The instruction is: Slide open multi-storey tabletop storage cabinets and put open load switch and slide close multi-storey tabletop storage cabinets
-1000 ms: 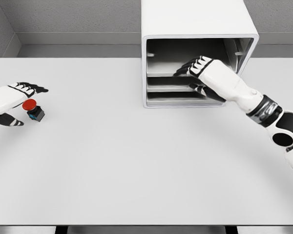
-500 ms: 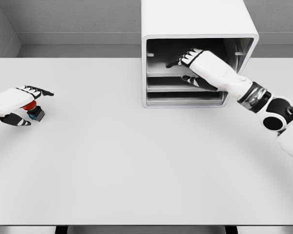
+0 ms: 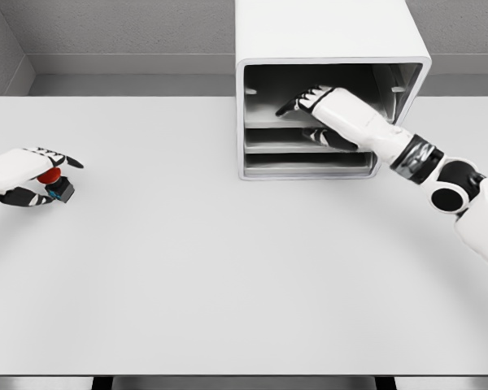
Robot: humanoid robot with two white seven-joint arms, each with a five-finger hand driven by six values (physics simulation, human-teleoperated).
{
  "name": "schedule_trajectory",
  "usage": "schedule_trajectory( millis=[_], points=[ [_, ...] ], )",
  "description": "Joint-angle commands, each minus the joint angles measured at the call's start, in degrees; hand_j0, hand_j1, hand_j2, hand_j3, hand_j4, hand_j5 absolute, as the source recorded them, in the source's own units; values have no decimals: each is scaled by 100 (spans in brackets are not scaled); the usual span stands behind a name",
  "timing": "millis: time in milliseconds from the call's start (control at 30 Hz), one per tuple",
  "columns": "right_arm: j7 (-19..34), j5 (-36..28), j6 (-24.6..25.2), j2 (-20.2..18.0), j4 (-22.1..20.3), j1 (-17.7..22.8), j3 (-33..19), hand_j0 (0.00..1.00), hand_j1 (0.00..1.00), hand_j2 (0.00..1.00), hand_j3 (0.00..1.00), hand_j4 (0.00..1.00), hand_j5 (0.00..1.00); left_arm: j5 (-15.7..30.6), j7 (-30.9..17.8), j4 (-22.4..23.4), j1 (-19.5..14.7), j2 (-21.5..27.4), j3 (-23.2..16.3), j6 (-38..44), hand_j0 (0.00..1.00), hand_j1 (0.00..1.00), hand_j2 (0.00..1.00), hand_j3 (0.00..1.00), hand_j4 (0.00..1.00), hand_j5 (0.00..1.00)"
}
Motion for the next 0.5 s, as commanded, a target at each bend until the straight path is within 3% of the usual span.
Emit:
schedule_trajectory(
  millis=[0,200,467],
  points=[
    [-18,-54,-1,44,157,-9,76,70,70,70,70,70,70,32,3,43,0,11,-3,16,79,79,79,79,79,79],
    [-18,-54,-1,44,202,-18,85,70,70,70,70,70,70,32,3,52,0,11,-12,16,76,76,76,76,76,76],
    [-35,-46,-1,18,167,44,164,72,72,72,72,72,72,32,3,43,0,46,6,16,57,57,57,57,57,57]
  ],
)
